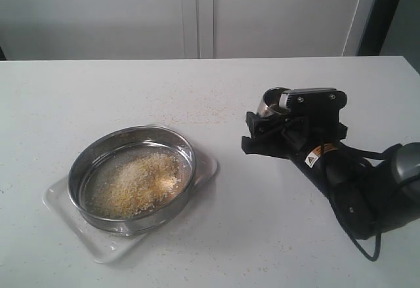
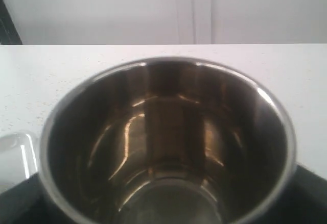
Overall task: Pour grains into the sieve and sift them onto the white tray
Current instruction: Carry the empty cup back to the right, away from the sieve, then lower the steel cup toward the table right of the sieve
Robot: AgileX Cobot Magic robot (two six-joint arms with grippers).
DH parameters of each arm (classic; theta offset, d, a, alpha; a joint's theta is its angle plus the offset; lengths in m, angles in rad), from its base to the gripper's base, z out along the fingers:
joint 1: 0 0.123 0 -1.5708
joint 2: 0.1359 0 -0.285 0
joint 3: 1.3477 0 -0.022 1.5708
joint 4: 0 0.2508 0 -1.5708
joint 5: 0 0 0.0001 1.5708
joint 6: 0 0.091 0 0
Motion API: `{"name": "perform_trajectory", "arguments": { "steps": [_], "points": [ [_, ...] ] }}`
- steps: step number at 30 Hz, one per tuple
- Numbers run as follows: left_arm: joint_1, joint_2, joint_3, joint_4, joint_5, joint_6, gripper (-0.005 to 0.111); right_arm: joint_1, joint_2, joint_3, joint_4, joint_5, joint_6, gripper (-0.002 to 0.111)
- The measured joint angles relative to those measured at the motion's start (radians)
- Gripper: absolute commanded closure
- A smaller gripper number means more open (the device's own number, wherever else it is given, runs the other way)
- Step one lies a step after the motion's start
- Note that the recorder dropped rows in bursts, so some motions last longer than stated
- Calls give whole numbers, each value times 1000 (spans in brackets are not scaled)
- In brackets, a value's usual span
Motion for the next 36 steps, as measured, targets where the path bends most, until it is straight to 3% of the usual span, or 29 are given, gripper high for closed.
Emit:
{"name": "perform_trajectory", "arguments": {
  "steps": [17, 36],
  "points": [
    [0, 0, 0, 0, 0, 0, 107, -19, 161, -2, 13, -76, -70, 108],
    [0, 0, 0, 0, 0, 0, 107, -19, 246, -78, 203, -95, -124, 108]
  ]
}}
